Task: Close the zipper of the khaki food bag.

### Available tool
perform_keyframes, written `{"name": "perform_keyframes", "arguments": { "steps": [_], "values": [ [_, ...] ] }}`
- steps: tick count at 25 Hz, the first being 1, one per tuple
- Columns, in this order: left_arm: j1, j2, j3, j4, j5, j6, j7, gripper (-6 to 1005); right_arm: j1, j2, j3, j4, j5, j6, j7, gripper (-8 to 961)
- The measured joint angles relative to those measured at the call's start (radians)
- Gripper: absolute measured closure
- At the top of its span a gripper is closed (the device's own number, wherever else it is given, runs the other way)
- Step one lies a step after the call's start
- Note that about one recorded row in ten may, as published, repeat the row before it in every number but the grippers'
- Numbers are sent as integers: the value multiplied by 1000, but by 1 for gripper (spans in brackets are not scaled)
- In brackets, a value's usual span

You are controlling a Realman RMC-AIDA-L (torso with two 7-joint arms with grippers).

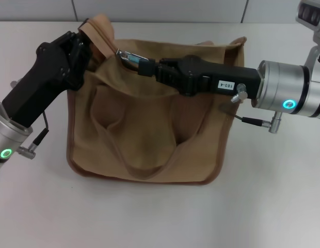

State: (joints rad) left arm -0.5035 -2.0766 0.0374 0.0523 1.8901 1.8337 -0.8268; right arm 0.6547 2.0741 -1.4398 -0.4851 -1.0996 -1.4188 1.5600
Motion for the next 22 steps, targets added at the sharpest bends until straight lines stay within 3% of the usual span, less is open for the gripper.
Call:
{"name": "perform_keyframes", "arguments": {
  "steps": [12, 22],
  "values": [
    [74, 6, -136, 9, 1, 9, 0, 982, -20, -22, 25, 8, -3, -4, 0, 948],
    [66, 3, -122, 1, 8, 20, 0, 983, -12, 4, 51, -16, -3, -7, -158, 899]
  ]
}}
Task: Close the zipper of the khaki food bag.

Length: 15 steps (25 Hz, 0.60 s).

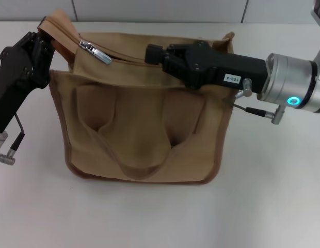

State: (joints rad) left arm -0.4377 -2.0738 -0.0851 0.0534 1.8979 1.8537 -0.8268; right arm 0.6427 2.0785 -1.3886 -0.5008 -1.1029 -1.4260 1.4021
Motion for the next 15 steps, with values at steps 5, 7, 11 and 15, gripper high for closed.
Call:
{"name": "perform_keyframes", "arguments": {
  "steps": [5, 7, 11, 15],
  "values": [
    [-12, -2, 22, -2, 1, 0, 0, 983, 0, 7, 0, -36, 5, 3, -107, 874],
    [-17, -2, 27, -1, 1, -2, 0, 983, 0, 8, -4, -50, 5, 3, -130, 865],
    [-24, -2, 34, -1, 1, -1, 0, 983, 33, 2, -11, -56, -27, 6, -101, 845],
    [-35, -3, 35, -1, 1, 0, 0, 982, 59, 3, -12, -68, -114, 18, -84, 614]
  ]
}}
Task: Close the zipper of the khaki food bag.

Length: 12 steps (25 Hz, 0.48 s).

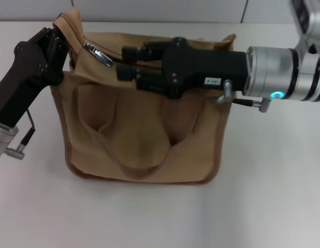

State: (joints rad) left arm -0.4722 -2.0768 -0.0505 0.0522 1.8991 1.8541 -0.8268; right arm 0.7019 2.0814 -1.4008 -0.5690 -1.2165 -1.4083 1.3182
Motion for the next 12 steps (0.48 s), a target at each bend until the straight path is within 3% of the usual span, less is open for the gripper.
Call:
{"name": "perform_keyframes", "arguments": {
  "steps": [12],
  "values": [
    [-28, -1, 0, -4, 0, 2, 0, 983, 29, -3, 8, -2, -69, 0, 214, 452]
  ]
}}
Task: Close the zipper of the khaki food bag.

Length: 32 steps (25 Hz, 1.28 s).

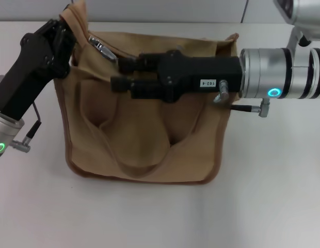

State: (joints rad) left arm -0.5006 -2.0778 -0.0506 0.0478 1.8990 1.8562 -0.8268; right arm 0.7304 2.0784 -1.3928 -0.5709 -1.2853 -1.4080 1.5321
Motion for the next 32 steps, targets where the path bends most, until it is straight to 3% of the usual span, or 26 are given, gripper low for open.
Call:
{"name": "perform_keyframes", "arguments": {
  "steps": [3, 13, 32],
  "values": [
    [-8, -1, 2, -10, 0, 1, 2, 982, 7, -1, 2, -8, -49, 10, 55, 388],
    [-28, -2, 4, -23, 13, 17, 13, 983, 7, 1, 20, -3, -64, 30, 89, 350],
    [-34, -2, 37, -36, 25, 20, 26, 983, 32, 8, 20, -25, -56, 36, 81, 353]
  ]
}}
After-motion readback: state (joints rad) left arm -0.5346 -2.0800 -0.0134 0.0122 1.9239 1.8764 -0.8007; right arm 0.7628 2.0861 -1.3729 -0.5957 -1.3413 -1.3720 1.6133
